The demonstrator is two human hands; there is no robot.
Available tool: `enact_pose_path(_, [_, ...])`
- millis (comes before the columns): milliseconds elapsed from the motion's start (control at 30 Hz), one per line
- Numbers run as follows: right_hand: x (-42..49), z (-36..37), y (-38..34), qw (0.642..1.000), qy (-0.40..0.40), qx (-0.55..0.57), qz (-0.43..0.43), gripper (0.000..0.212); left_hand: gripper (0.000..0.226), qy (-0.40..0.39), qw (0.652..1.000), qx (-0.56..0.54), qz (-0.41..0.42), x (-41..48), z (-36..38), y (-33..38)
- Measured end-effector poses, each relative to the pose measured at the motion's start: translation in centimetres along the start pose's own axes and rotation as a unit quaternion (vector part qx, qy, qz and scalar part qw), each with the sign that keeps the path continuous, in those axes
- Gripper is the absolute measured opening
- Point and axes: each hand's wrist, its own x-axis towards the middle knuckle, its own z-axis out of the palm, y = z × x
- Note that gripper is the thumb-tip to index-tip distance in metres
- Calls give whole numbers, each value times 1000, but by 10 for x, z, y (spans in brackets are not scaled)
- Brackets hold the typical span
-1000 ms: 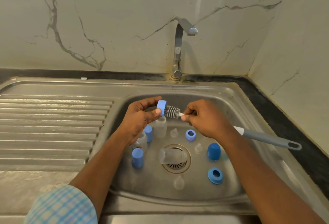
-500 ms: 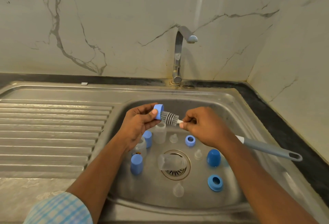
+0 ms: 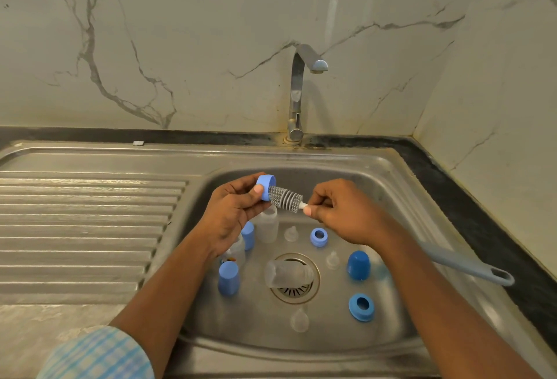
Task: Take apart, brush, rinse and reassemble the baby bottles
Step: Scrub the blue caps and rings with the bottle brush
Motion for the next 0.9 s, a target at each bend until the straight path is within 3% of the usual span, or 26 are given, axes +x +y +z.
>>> enact_pose_path(133, [-4, -10, 6, 995, 97, 22, -4, 13, 21, 54, 995, -77, -11, 5, -3, 5])
enact_pose_path(233, [-5, -8, 8, 990, 140, 4, -6, 14, 25, 54, 996, -75, -19, 2, -1, 5])
enact_pose_path(400, [-3, 3, 5, 990, 137, -27, -17, 15, 54, 73, 995, -69, -18, -2, 0, 5])
enact_pose_path(667, [1, 24, -10, 992, 89, -76, -53, 19, 40, 73, 996, -50, -11, -8, 9, -2])
enact_pose_path(900, [10, 25, -12, 986, 116, -117, 17, 25, 46, 44, 998, -47, 15, -14, 20, 1])
